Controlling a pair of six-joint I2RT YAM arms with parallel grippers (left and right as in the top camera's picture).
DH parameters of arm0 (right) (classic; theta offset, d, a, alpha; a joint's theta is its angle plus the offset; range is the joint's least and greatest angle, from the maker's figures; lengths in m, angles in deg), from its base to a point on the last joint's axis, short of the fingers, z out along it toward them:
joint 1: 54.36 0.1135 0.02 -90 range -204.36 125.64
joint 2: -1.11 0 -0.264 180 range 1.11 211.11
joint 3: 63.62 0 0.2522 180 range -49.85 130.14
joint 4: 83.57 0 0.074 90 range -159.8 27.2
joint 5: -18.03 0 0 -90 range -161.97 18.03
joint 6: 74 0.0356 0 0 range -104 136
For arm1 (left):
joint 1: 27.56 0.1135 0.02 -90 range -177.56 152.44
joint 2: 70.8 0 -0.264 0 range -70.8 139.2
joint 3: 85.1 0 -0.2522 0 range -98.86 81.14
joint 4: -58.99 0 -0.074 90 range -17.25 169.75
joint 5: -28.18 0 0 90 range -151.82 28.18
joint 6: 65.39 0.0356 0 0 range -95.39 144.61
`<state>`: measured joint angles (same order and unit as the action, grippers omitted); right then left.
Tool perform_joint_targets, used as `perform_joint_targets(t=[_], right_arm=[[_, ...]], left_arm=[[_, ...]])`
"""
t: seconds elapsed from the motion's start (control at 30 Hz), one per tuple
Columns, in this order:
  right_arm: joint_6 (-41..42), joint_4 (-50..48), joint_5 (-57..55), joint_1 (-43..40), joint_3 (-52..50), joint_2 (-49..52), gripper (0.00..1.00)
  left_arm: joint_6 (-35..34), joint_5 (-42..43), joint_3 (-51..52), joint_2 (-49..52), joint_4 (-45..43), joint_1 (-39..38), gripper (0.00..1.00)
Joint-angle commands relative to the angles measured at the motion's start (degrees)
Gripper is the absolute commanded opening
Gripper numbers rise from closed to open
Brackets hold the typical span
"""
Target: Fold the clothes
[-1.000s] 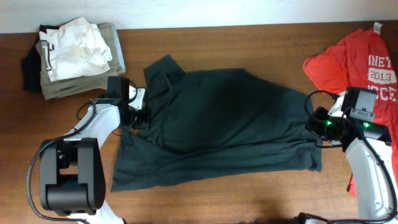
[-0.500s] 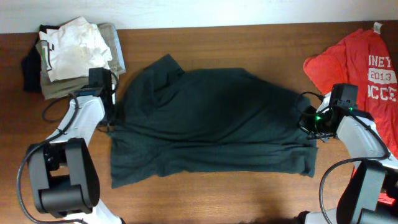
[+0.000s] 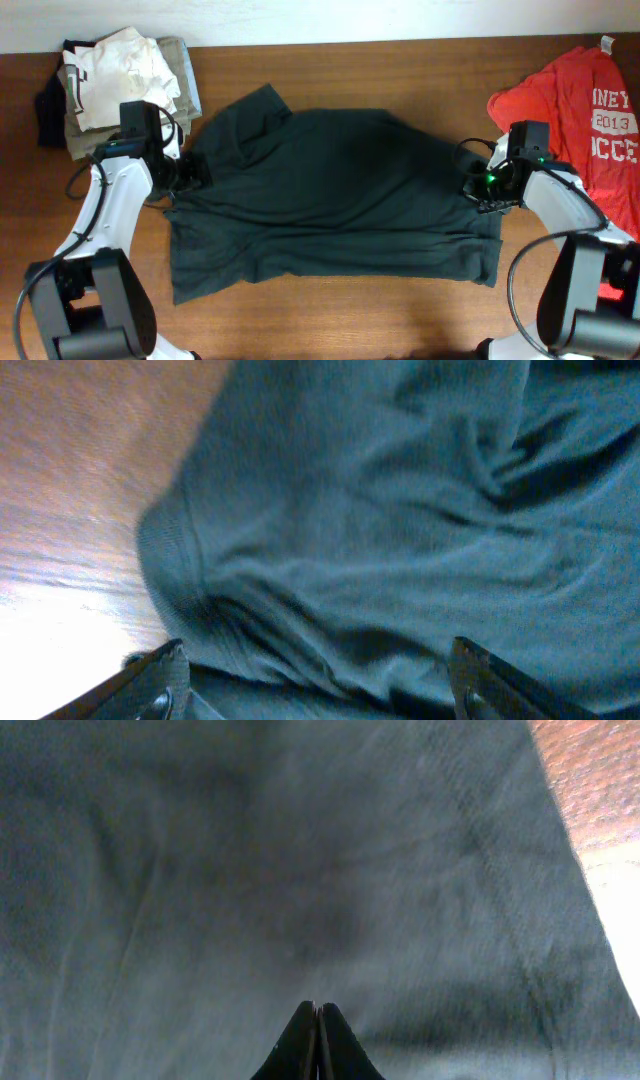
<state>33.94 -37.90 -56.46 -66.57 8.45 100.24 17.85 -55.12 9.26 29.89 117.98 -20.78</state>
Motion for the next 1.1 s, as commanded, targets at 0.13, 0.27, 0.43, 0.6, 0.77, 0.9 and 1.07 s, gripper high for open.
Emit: perform_joint_targets(t=[0.13, 0.27, 0.43, 0.6, 0.77, 0.9, 1.07], right_arm=[[2.1, -2.2, -10.9, -1.0, 0.9, 6.3, 0.06], [2.1, -3.0, -14.7, -4.4, 0.9, 6.4, 0.05], [1.4, -6.7, -16.5, -10.1, 0.9, 7.4, 0.04], [1.4, 9.5, -15.2, -12.8, 17.6, 7.3, 0.05], [-4.5, 16.4, 9.5, -9.9, 28.7, 7.3, 0.81], [-5.7, 19.8, 6.8, -2.7, 28.7, 7.3, 0.82], [-5.7, 23.2, -1.0, 3.2, 28.7, 7.3, 0.85]], left_arm=[[-0.3, 2.6, 0.7, 0.6, 0.2, 0.1, 0.99], [-0.3, 2.5, 0.7, 0.6, 0.3, 0.1, 0.99], [-0.3, 2.5, 0.7, 0.6, 0.3, 0.1, 0.99], [0.8, 11.0, -4.3, 0.6, -4.2, -0.1, 0.99], [1.9, 7.7, -17.7, 3.1, -19.4, -9.5, 0.98], [8.6, -1.6, -24.0, 18.7, -37.6, -15.5, 0.94], [17.7, -1.6, -24.0, 32.3, -50.3, -19.2, 0.81]])
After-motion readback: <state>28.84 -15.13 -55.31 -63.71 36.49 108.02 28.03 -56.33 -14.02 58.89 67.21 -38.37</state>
